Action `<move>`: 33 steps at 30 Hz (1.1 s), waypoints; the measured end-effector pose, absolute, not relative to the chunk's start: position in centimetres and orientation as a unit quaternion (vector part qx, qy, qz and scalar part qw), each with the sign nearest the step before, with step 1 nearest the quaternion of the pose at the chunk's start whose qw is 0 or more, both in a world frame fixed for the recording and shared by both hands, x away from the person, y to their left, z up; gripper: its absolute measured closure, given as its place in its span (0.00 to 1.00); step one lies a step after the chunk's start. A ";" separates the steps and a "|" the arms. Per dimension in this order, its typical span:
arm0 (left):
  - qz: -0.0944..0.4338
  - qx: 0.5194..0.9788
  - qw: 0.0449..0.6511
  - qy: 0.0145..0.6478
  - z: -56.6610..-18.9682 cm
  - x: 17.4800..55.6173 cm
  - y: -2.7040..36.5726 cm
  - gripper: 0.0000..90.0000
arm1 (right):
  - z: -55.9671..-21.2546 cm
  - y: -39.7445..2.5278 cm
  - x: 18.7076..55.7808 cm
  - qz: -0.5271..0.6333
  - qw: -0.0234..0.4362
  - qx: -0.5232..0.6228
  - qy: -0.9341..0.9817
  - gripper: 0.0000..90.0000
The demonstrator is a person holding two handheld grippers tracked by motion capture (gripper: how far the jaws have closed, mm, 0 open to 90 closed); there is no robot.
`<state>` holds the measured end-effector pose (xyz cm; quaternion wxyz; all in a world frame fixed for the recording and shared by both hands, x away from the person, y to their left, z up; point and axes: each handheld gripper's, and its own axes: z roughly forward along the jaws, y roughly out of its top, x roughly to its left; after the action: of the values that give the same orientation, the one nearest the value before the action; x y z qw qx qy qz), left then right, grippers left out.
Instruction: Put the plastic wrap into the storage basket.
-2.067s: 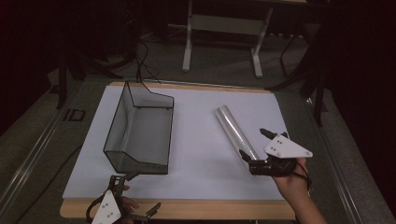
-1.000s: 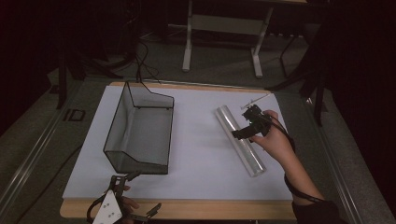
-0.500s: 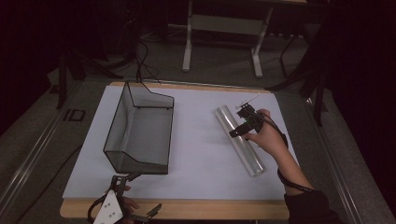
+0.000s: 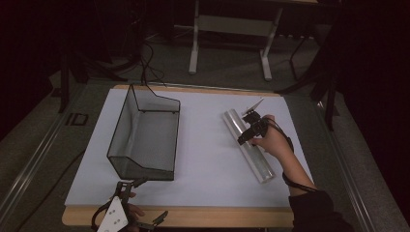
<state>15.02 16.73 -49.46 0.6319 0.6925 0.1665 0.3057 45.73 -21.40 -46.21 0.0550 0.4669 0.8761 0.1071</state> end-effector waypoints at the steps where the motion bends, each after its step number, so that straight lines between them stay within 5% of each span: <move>1: 0.306 0.693 0.632 0.166 -49.5 15.0 16.7 0.00 | -46.4 -21.4 45.8 0.105 0.055 0.468 0.876 0.21; 33: 0.308 0.695 0.629 0.164 -49.5 15.0 16.7 0.00 | -50.4 -19.9 47.3 0.021 0.022 0.497 0.867 0.33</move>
<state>15.00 16.73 -49.52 0.6290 0.6946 0.1639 0.3081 47.29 -19.94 -50.43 0.0216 0.4971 0.8672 0.0212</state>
